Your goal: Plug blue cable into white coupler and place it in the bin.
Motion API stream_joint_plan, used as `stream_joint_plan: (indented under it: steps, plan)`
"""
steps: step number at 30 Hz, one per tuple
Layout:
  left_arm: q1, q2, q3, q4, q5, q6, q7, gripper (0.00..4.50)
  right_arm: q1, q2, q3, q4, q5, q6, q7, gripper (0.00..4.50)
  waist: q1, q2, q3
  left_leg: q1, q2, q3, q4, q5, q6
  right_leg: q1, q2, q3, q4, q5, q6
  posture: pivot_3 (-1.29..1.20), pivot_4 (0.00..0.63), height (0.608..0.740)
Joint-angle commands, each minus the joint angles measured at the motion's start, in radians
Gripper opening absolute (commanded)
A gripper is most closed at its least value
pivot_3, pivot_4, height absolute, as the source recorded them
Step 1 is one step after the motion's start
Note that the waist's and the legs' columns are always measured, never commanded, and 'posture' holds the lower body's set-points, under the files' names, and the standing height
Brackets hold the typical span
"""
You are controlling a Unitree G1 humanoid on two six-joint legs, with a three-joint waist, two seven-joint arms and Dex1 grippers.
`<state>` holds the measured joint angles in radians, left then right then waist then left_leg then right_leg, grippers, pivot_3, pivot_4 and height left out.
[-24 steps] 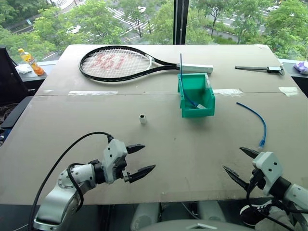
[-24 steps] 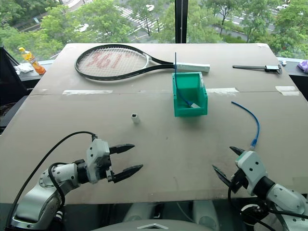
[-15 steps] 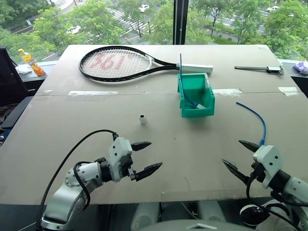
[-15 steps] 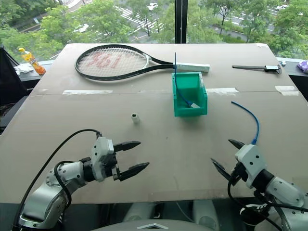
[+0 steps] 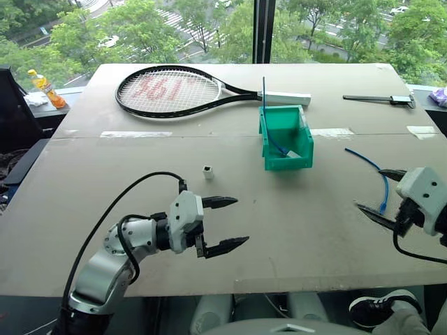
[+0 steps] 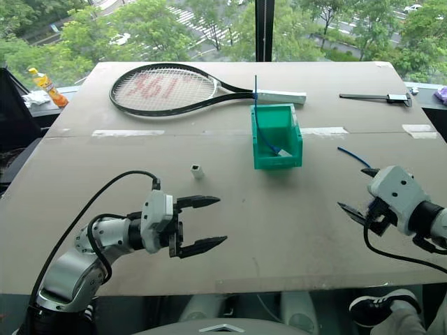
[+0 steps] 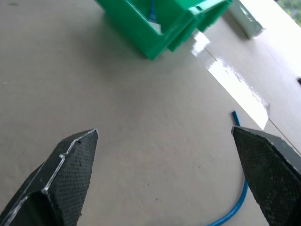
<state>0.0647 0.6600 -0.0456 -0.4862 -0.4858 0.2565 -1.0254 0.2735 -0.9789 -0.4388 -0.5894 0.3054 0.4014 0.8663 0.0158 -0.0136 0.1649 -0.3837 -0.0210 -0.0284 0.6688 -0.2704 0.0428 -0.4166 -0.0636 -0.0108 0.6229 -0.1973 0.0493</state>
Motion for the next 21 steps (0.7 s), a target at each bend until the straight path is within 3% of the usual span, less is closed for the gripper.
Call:
stream_joint_plan:
  steps: [1, 4, 7, 12, 19, 21]
  plan:
    - [-0.026, -0.004, -0.009, 0.003, 0.007, -0.028, -0.008, 4.48, -0.001, -0.168, 0.0, 0.223, -0.168, -0.4, 0.199, 4.5, -0.001, 0.0, 0.001, 0.0, 0.0, 0.001, 0.0, 0.0, 0.0, 0.0, 0.0, 0.0, -0.001, 0.0, 0.0, 0.0, 0.15, 0.74]
    - [-0.042, -0.004, -0.015, 0.013, 0.011, -0.037, -0.02, 4.48, -0.146, -0.302, 0.152, 0.455, -0.308, -0.679, 0.228, 4.5, -0.007, 0.0, 0.001, 0.002, 0.0, 0.005, 0.002, -0.001, 0.001, 0.001, -0.001, 0.003, -0.001, 0.0, 0.0, 0.0, 0.15, 0.74]
    - [-0.05, 0.0, -0.017, 0.013, 0.009, -0.045, -0.031, 4.48, -0.358, -0.338, 0.333, 0.638, -0.405, -0.905, 0.273, 4.5, -0.019, 0.0, 0.003, 0.004, 0.001, 0.007, 0.002, -0.001, 0.001, 0.002, -0.001, 0.004, -0.001, 0.0, 0.0, 0.0, 0.15, 0.74]
    - [-0.03, 0.014, -0.02, -0.01, -0.007, -0.056, -0.067, 4.48, -0.649, -0.281, 0.563, 0.879, -0.484, -1.105, 0.389, 4.5, -0.025, 0.0, 0.005, 0.003, 0.002, 0.007, 0.0, -0.001, 0.001, 0.0, 0.0, 0.004, 0.0, 0.003, -0.004, 0.0, 0.15, 0.74]
    - [-0.007, 0.011, -0.025, -0.024, 0.001, -0.066, -0.063, 4.48, -0.834, -0.202, 0.708, 1.109, -0.555, -1.274, 0.411, 4.5, -0.021, 0.001, 0.007, 0.002, 0.0, 0.009, 0.0, -0.001, 0.002, 0.0, -0.002, 0.006, -0.002, 0.003, -0.004, 0.0, 0.15, 0.74]
    - [0.001, 0.01, -0.026, -0.026, 0.005, -0.072, -0.059, 4.5, -0.879, -0.178, 0.747, 1.148, -0.57, -1.302, 0.431, 3.99, -0.023, 0.001, 0.007, 0.003, 0.001, 0.01, 0.0, -0.001, 0.003, 0.0, -0.003, 0.006, -0.002, 0.003, -0.004, 0.0, 0.15, 0.74]
